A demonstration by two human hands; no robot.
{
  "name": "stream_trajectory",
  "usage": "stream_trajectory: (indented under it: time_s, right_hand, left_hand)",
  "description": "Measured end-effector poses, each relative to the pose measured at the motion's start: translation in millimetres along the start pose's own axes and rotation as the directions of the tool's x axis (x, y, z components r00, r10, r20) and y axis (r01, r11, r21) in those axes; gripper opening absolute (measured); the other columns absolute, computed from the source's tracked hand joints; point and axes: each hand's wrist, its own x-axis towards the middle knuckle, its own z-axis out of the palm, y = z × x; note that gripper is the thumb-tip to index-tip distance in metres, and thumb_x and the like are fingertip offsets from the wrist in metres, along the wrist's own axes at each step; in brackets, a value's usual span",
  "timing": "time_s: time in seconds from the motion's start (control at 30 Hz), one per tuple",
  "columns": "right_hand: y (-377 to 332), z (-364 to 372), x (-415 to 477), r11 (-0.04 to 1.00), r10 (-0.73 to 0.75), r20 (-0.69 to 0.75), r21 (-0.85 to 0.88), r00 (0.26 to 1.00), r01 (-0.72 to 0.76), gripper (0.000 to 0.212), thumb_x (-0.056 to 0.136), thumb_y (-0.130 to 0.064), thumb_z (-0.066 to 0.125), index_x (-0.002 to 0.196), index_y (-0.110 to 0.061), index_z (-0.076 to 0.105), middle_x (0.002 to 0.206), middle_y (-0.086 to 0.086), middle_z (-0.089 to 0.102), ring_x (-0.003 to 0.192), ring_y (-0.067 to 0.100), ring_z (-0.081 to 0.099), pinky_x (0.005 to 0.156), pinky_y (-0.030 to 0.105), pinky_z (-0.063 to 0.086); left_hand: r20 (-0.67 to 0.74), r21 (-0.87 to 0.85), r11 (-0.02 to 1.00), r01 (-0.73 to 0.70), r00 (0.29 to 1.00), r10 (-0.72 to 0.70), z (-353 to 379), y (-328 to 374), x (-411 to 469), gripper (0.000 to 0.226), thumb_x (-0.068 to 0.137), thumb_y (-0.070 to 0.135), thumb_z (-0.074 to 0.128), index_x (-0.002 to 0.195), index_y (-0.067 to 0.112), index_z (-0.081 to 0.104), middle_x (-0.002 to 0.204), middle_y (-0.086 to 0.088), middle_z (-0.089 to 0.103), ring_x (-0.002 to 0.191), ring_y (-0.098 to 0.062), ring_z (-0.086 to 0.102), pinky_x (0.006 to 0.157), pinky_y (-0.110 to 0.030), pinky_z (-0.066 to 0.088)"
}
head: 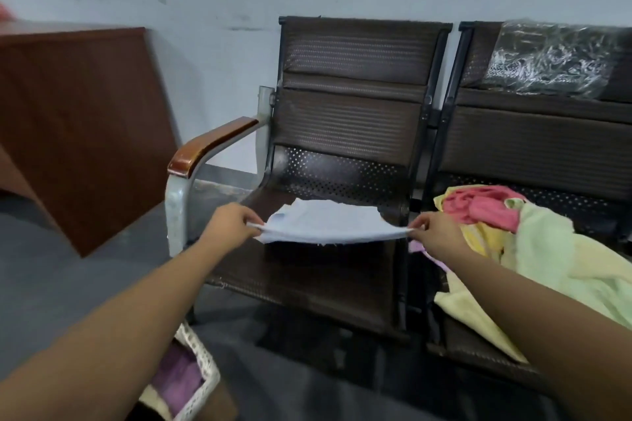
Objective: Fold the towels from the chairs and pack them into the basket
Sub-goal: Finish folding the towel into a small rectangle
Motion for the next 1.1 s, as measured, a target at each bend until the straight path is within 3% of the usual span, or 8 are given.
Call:
stream_trajectory:
  time_s: [0.3, 0.4, 0.47, 0.57, 0.67, 0.73, 0.9, 1.1]
  right_hand:
    - [5.0, -1.2, -55.8, 0.963, 0.106, 0.217, 0.22, 0.97, -0.154, 0.021, 0.089, 0.002, 0.059, 0.073, -0.011, 0.056, 0.07, 0.001, 0.05, 0.058, 0.012, 0.039, 0.046, 0.022, 0.027]
    - [8.7, -2.4, -61.2, 0.965, 0.12, 0.258, 0.195, 0.959, -0.173, 0.025, 0.088, 0.003, 0.059, 0.07, -0.013, 0.055, 0.068, 0.0, 0.048, 0.059, 0.012, 0.04, 0.046, 0.02, 0.027]
    - [13.2, -3.1, -62.2, 0.963, 0.137, 0.26, 0.192, 0.956, -0.191, 0.025, 0.088, 0.004, 0.059, 0.069, -0.012, 0.055, 0.07, 0.003, 0.05, 0.062, 0.014, 0.042, 0.048, 0.022, 0.029]
    - [23.3, -3.4, -62.9, 0.994, 0.088, 0.334, 0.026, 0.938, -0.103, 0.022, 0.086, -0.001, 0.064, 0.071, -0.016, 0.06, 0.08, 0.002, 0.058, 0.074, 0.017, 0.052, 0.054, 0.022, 0.039]
    - [31.7, 1.6, -68.2, 0.963, 0.101, 0.565, -0.262, 0.819, 0.062, 0.013, 0.086, -0.009, 0.068, 0.084, -0.023, 0.068, 0.09, -0.004, 0.066, 0.092, 0.015, 0.061, 0.067, 0.015, 0.044]
    - [28.8, 7.4, -69.0, 0.955, 0.096, 0.609, -0.281, 0.787, 0.101, 0.013, 0.087, -0.017, 0.07, 0.099, -0.019, 0.071, 0.102, -0.002, 0.069, 0.096, 0.013, 0.064, 0.076, 0.017, 0.047]
    - [-10.6, 35.3, -45.5, 0.933, -0.062, 0.395, -0.303, 0.917, 0.193, 0.031, 0.097, -0.033, 0.056, 0.12, -0.014, 0.064, 0.123, 0.004, 0.065, 0.109, 0.021, 0.06, 0.091, 0.033, 0.049]
    - [-38.0, 99.3, -3.3, 0.92, -0.071, 0.452, -0.314, 0.889, 0.233, 0.053, 0.103, -0.042, 0.046, 0.147, -0.012, 0.039, 0.147, 0.012, 0.045, 0.129, 0.03, 0.048, 0.104, 0.039, 0.042]
  left_hand:
    - [0.11, 0.048, 0.994, -0.1, 0.989, 0.094, 8.2, -22.5, -37.0, 0.012, 0.09, 0.019, 0.07, 0.078, 0.021, 0.072, 0.084, -0.001, 0.07, 0.08, -0.02, 0.065, 0.067, -0.03, 0.049]
    - [0.206, -0.025, 0.993, -0.112, 0.972, 0.115, 7.8, -32.2, -42.8, 0.006, 0.095, 0.024, 0.064, 0.09, 0.025, 0.068, 0.107, 0.004, 0.068, 0.096, -0.019, 0.064, 0.083, -0.035, 0.051]
    - [0.29, -0.05, 0.991, -0.123, 0.948, 0.132, 5.2, -32.7, -45.7, 0.005, 0.097, 0.028, 0.06, 0.095, 0.029, 0.065, 0.101, 0.007, 0.067, 0.087, -0.013, 0.061, 0.076, -0.028, 0.049]
    - [0.431, 0.051, 0.981, -0.188, 0.89, 0.148, 5.7, -31.5, -46.3, 0.005, 0.094, 0.032, 0.064, 0.091, 0.029, 0.065, 0.091, 0.006, 0.067, 0.083, -0.012, 0.062, 0.074, -0.027, 0.048]
    - [0.601, 0.047, 0.985, -0.167, 0.792, 0.106, 13.1, -32.5, -47.8, 0.017, 0.085, 0.049, 0.072, 0.091, 0.033, 0.073, 0.097, 0.015, 0.072, 0.096, -0.005, 0.066, 0.089, -0.025, 0.051]
    - [0.593, 0.002, 0.994, -0.112, 0.8, 0.089, 21.6, -31.5, -45.6, 0.027, 0.083, 0.058, 0.07, 0.094, 0.033, 0.074, 0.097, 0.016, 0.072, 0.095, -0.001, 0.067, 0.091, -0.024, 0.051]
    - [0.441, 0.164, 0.972, -0.171, 0.893, 0.083, 44.8, -20.6, -16.9, 0.021, 0.093, 0.039, 0.061, 0.098, 0.022, 0.07, 0.102, 0.006, 0.07, 0.096, -0.012, 0.064, 0.091, -0.035, 0.053]
    - [0.355, 0.284, 0.927, -0.245, 0.925, 0.136, 73.9, -2.3, 40.5, 0.021, 0.095, 0.027, 0.055, 0.111, 0.022, 0.067, 0.113, -0.003, 0.065, 0.105, -0.022, 0.059, 0.094, -0.035, 0.048]
